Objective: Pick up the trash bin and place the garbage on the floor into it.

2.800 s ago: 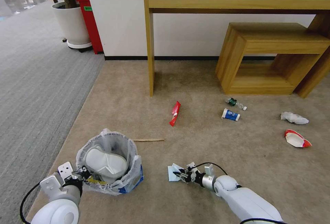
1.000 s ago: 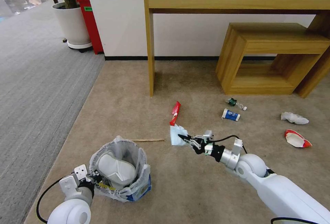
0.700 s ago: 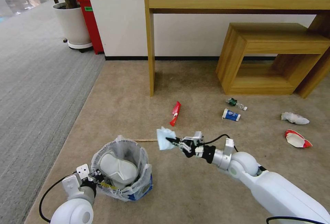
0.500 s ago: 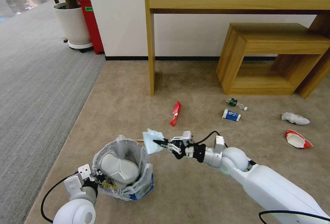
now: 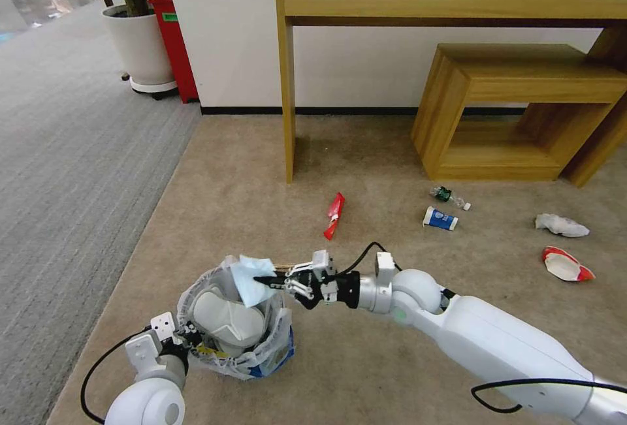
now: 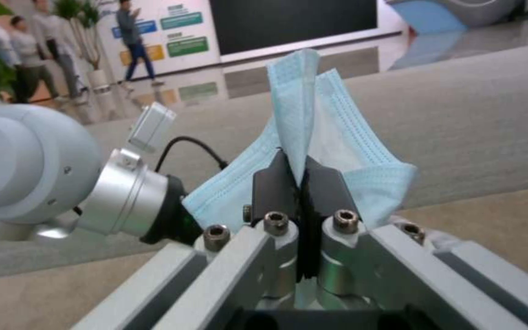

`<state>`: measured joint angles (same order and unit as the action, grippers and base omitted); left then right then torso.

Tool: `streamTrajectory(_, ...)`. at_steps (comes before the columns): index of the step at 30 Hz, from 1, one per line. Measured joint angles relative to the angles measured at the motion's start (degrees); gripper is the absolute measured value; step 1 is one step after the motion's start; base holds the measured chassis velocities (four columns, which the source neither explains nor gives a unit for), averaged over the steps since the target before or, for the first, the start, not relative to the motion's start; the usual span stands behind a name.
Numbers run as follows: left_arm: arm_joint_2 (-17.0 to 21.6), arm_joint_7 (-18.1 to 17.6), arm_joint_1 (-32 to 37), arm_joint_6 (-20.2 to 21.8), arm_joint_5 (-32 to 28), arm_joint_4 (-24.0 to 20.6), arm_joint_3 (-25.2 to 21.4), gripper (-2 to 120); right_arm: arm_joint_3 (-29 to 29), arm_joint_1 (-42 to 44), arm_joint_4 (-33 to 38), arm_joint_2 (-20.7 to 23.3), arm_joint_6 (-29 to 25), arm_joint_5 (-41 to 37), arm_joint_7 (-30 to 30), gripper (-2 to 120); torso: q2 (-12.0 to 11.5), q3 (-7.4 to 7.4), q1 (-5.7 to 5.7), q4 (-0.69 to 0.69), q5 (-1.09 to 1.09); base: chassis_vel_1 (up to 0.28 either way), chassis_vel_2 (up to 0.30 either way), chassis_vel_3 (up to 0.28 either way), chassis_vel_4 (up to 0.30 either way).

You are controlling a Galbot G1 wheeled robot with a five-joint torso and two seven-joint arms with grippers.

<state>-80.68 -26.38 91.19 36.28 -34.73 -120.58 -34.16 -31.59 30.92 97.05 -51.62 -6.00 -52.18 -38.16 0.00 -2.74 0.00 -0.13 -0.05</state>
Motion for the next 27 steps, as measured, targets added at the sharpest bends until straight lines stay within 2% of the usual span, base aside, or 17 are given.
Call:
streamTrajectory(8, -0.2, 0.0, 0.2, 0.5, -0.5, -1.0, -0.4, 0, -4.9, -3.1, -2.2, -1.4, 0.0, -0.1, 0.2, 0, 0.0, -0.02, 0.0, -0.02, -0.05, 0.0, 0.0, 0.0, 0.0)
streamTrajectory(27, -0.5, -0.2, 1.6, 1.0, -1.7, -6.1, -1.2, 0, -6.4, -3.5, -3.8, -1.6, -0.2, 1.2, 0.4, 0, 0.0, -0.01, 0.0, 0.0, 0.0, 0.0, 0.0, 0.0, 0.0)
